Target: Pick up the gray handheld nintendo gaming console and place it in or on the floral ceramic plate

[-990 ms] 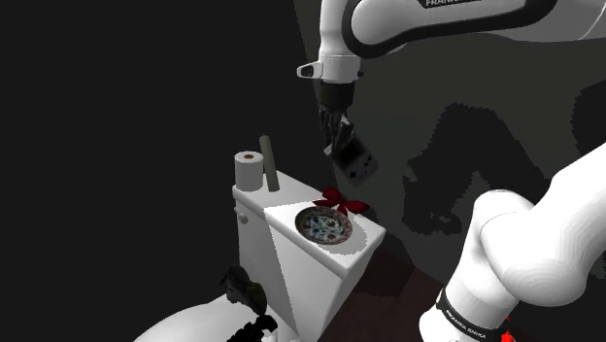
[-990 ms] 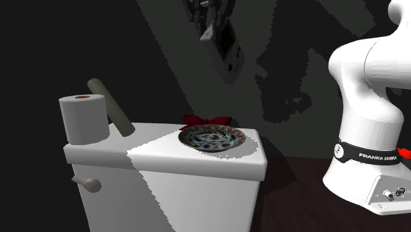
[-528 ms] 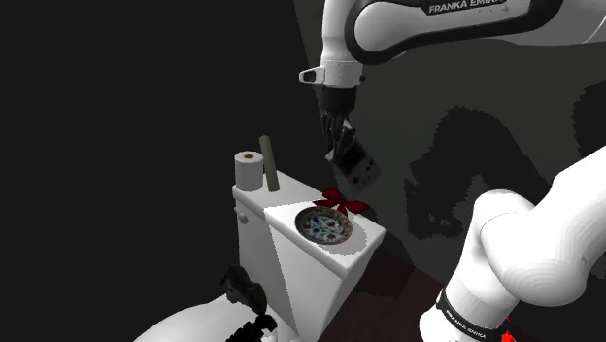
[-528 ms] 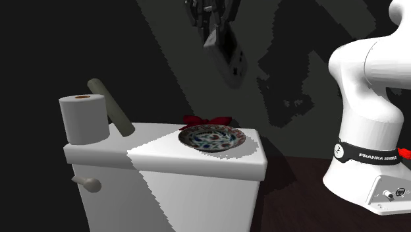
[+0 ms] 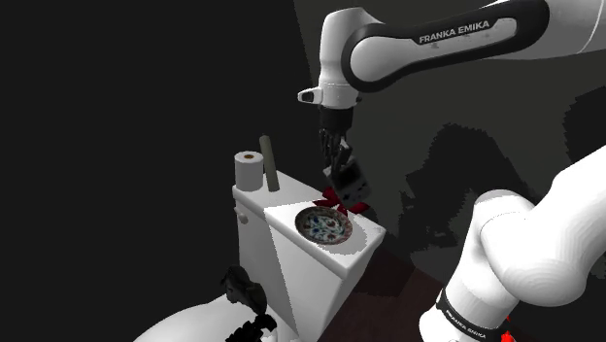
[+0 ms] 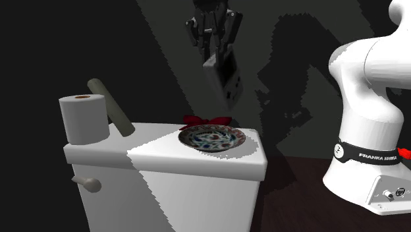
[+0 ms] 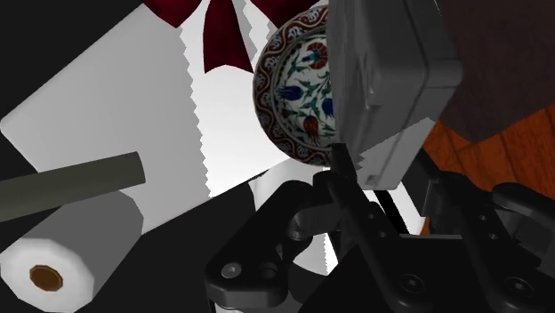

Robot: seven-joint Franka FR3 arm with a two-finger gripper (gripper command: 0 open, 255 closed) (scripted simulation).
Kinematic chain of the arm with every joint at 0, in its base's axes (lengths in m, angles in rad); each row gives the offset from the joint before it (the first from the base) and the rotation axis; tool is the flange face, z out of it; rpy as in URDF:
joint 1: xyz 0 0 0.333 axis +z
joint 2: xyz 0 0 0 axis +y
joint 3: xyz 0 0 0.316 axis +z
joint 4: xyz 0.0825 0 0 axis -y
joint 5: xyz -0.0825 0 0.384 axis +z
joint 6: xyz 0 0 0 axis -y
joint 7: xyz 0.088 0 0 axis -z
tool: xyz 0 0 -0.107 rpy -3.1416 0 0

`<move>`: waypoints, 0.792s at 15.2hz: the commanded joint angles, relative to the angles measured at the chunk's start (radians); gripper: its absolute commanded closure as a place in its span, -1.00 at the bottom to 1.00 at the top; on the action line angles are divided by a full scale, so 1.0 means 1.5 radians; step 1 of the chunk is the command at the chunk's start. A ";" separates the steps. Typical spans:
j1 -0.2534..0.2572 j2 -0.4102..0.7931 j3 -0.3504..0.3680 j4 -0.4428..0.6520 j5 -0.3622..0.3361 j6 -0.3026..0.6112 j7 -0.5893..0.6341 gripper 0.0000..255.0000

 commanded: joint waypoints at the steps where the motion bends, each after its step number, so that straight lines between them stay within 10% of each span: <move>1: 0.000 0.003 -0.001 -0.014 -0.001 0.018 0.001 1.00; 12: -0.001 0.017 -0.005 -0.063 -0.004 0.081 0.004 1.00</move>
